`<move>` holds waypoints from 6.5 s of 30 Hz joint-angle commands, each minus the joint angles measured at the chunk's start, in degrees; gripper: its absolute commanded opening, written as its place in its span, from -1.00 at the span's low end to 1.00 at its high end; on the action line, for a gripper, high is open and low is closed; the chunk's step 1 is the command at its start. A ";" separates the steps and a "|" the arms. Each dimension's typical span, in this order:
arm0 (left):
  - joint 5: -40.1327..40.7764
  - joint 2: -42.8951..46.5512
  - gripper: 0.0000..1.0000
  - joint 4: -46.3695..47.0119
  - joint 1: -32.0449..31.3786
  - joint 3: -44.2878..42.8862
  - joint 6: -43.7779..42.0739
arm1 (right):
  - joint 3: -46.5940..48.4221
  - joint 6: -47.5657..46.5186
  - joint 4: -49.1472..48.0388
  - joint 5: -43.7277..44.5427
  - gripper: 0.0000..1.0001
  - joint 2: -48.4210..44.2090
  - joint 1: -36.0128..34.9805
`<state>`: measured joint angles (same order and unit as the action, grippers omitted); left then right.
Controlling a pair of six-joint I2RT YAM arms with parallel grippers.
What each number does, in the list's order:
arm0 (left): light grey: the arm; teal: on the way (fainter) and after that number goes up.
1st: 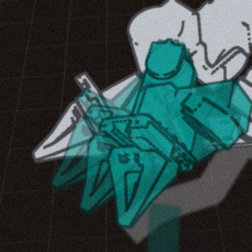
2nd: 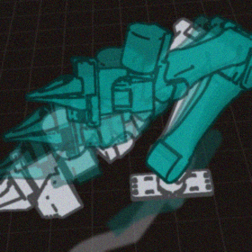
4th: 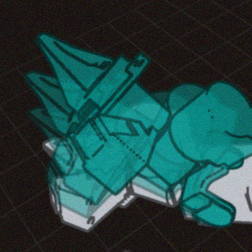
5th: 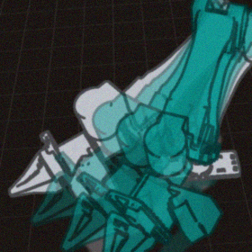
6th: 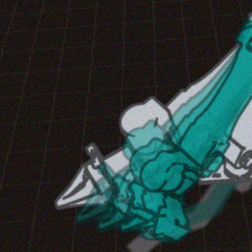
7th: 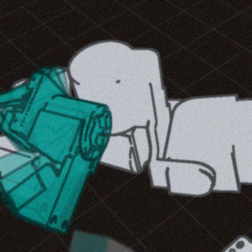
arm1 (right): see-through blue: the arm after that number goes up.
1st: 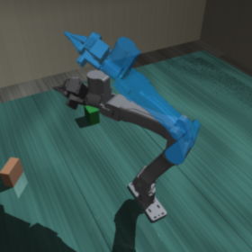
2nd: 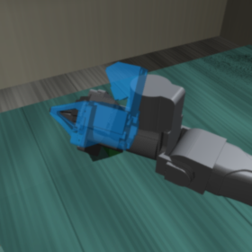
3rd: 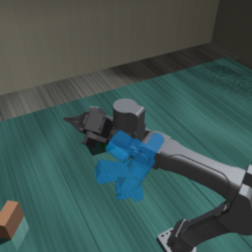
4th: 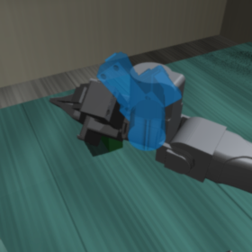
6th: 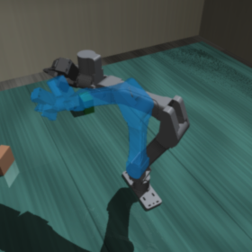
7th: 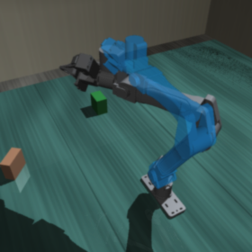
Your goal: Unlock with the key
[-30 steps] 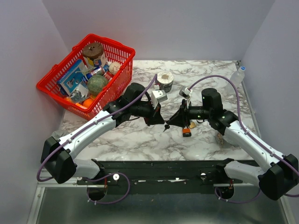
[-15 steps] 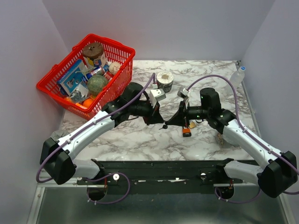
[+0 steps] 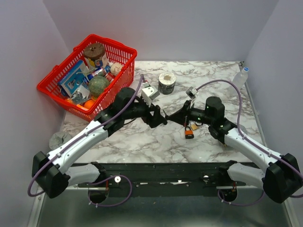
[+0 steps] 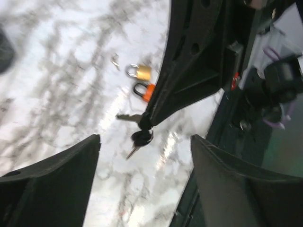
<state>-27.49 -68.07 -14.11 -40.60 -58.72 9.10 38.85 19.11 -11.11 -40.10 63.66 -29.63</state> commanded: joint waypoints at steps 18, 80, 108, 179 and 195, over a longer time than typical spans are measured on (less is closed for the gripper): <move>43.29 -2.81 0.60 20.71 -20.37 10.05 25.52 | -0.88 14.98 -14.38 32.53 -0.99 -5.29 9.05; 53.25 -45.39 0.16 -18.06 -22.16 -11.95 30.27 | -3.87 12.70 -1.98 40.80 -0.99 -21.47 15.30; 28.10 -25.45 -0.79 8.39 -13.54 0.27 40.55 | -3.17 11.82 -1.19 40.54 -0.99 -20.15 15.39; 59.04 -24.21 -0.95 -19.03 -5.19 -18.89 4.87 | -8.18 35.55 -46.96 19.18 -0.99 24.40 -14.76; 56.49 -23.86 -0.97 -17.62 -5.19 -17.48 5.57 | -4.57 40.56 -51.81 21.81 -0.99 33.63 -14.67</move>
<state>29.82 -94.80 -33.95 -46.06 -76.42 14.46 33.34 58.22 -59.00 -20.23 95.18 -43.94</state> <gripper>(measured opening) 0.547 0.022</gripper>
